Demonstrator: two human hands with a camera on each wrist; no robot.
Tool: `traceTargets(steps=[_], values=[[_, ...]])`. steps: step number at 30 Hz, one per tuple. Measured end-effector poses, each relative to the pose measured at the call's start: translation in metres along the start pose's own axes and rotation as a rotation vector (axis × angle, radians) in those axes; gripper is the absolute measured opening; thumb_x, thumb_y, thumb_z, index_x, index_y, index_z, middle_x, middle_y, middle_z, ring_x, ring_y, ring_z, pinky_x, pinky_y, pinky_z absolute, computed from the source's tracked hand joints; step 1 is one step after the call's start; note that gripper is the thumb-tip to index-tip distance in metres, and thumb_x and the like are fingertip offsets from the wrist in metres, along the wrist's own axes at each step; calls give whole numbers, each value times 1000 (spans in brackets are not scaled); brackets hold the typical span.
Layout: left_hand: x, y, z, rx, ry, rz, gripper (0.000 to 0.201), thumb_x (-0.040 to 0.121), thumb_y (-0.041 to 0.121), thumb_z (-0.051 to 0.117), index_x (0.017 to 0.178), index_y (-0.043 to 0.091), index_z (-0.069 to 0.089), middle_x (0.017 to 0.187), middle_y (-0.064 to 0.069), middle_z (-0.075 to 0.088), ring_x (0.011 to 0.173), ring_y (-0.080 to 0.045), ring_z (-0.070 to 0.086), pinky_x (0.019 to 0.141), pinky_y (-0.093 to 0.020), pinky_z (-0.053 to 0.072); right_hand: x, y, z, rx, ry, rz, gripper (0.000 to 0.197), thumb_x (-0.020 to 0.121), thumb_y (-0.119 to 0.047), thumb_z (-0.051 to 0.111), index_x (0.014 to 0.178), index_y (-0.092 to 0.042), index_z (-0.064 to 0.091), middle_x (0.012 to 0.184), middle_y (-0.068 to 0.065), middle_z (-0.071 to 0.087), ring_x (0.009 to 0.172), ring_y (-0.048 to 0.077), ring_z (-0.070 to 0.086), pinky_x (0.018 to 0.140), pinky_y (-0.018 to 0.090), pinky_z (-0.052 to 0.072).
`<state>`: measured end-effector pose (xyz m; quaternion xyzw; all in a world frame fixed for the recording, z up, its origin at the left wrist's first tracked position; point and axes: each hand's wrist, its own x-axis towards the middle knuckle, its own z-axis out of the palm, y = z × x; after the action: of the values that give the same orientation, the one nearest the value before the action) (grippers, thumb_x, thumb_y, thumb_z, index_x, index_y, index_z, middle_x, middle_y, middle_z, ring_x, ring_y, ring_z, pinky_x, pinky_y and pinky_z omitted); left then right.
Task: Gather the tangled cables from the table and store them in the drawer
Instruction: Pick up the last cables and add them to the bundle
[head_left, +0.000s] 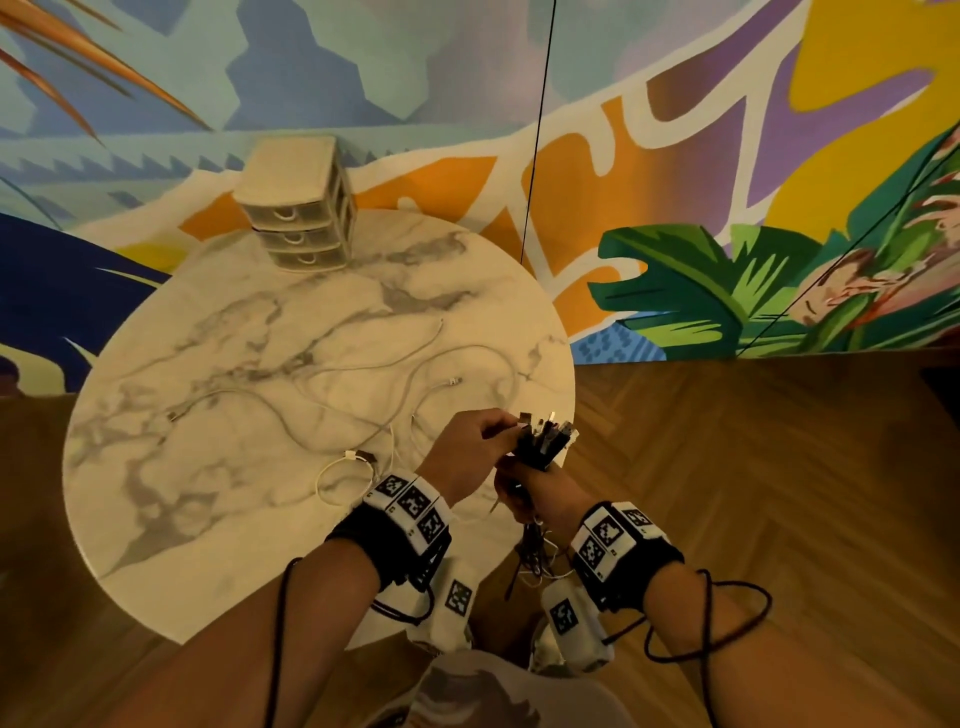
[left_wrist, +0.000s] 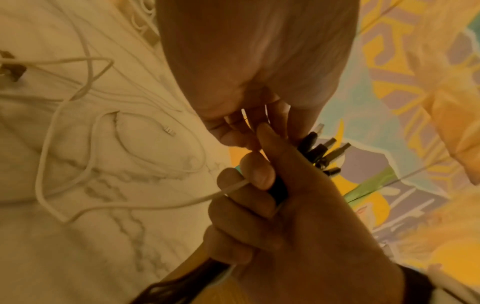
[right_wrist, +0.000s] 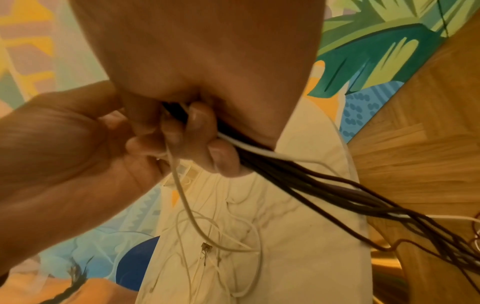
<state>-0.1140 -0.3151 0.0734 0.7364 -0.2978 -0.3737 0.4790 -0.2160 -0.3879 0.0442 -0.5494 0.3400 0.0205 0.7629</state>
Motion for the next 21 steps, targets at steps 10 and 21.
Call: traceTargets(steps=[10, 21], values=[[-26, -34, 9, 60, -48, -45, 25, 89, 16, 60, 112, 27, 62, 100, 7, 66, 68, -3, 53, 65, -15, 43, 1, 10, -10, 132, 342, -115, 48, 97, -30, 50, 52, -14, 42, 53, 2, 47, 48, 14, 43, 50, 25, 36], [-45, -117, -57, 524, 36, -195, 27, 94, 29, 53, 91, 6, 68, 82, -1, 59, 84, -22, 58, 67, -19, 33, 3, 9, -61, 884, 450, -40, 59, 97, -35, 46, 43, -18, 32, 40, -2, 28, 35, 14, 32, 48, 28, 40]])
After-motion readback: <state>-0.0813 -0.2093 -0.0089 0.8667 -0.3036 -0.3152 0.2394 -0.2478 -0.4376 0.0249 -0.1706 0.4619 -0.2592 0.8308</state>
